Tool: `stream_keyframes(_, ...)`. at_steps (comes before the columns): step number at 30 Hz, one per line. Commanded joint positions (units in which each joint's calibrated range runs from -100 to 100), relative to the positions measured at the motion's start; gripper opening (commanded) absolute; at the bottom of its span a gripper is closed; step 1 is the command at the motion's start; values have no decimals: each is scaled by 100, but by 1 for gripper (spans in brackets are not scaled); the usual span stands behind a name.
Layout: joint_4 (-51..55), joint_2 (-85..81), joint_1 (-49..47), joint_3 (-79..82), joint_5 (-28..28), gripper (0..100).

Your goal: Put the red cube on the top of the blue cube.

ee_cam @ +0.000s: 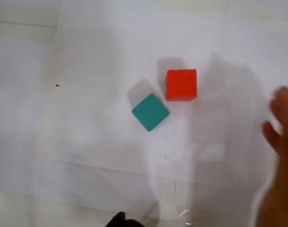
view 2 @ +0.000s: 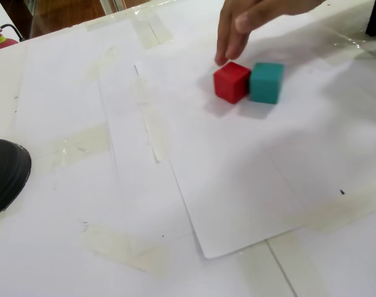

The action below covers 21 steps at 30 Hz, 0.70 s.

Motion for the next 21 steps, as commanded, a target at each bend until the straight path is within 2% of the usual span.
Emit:
stream_keyframes(1,-172,26,-63,-163,54,0)
stream_keyframes(21,-107,-317,-199,300,68,0)
